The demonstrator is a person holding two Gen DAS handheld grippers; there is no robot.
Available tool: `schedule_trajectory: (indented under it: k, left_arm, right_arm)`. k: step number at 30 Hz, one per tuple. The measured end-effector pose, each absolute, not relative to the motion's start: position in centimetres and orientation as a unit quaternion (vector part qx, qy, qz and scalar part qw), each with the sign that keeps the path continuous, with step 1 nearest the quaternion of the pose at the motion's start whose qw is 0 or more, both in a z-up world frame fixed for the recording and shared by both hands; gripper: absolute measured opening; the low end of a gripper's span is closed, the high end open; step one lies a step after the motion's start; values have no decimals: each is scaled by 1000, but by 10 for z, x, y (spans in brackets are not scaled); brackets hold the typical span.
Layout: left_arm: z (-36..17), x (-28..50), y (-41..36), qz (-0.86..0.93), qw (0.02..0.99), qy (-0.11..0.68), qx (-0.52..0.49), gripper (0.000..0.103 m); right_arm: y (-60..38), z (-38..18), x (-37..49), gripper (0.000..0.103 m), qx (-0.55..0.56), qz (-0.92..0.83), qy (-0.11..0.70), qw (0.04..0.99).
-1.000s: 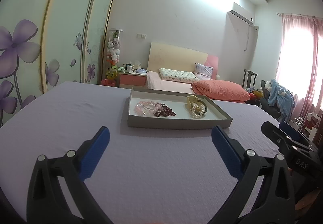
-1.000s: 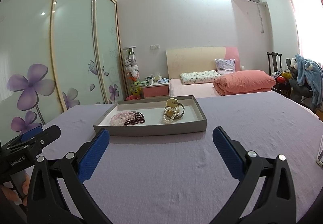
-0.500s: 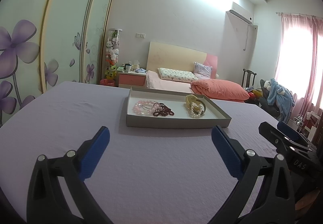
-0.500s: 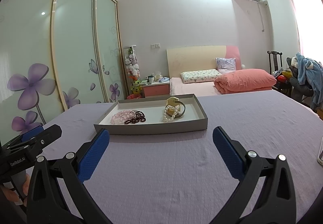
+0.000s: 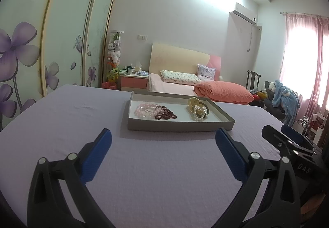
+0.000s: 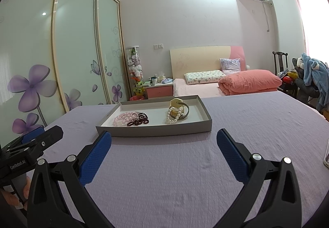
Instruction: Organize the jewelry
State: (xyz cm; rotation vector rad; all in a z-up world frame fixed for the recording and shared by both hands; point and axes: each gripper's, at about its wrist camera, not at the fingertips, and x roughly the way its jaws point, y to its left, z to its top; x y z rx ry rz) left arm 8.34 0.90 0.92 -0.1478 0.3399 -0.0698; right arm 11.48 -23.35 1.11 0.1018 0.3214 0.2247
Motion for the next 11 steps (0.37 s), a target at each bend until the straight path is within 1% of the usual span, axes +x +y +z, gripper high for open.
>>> schedule_trajectory:
  k: [11]
  left_arm:
    - [11, 82, 10, -36, 982, 171, -71, 99]
  right_arm:
    - [-234, 11, 115, 101, 52, 111, 160, 979]
